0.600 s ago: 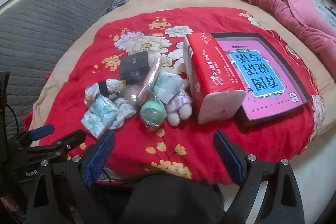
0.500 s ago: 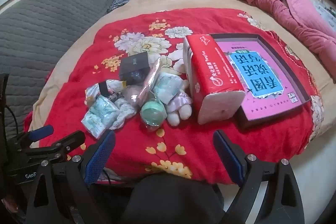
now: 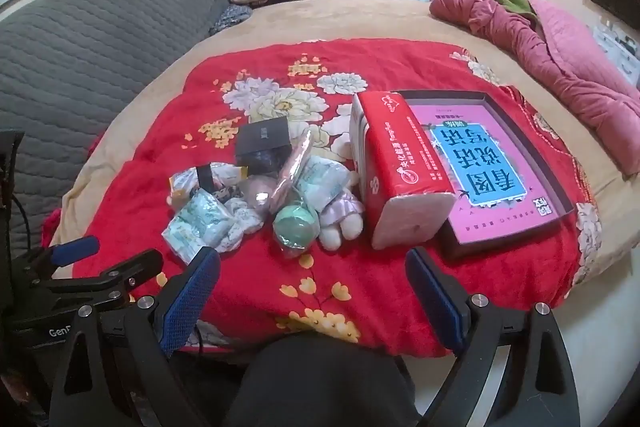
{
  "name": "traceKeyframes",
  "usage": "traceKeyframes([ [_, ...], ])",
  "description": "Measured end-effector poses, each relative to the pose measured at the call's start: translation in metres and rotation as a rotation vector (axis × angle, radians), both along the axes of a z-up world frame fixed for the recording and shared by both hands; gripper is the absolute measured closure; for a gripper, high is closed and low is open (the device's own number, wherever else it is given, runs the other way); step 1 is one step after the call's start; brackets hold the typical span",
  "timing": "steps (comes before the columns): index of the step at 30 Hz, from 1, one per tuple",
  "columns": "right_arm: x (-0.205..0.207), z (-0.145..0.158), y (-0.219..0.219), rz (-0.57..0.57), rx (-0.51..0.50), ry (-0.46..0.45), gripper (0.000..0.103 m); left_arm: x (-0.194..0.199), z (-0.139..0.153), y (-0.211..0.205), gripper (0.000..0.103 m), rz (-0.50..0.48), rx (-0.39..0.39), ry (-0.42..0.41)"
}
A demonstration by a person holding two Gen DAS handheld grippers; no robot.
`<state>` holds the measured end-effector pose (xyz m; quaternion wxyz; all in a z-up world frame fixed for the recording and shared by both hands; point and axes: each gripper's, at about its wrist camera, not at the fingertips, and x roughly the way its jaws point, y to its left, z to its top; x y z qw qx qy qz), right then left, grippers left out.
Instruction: Organize soft objects
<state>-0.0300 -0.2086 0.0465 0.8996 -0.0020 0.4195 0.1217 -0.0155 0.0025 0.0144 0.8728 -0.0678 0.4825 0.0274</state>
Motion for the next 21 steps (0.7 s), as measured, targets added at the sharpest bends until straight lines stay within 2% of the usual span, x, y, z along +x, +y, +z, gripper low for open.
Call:
traceKeyframes([
  [21, -0.0009, -0.0035, -0.0022, -0.015, 0.011, 0.021, 0.009, -0.0012, 0.0015, 0.0005, 0.003, -0.006, 0.005, -0.004],
])
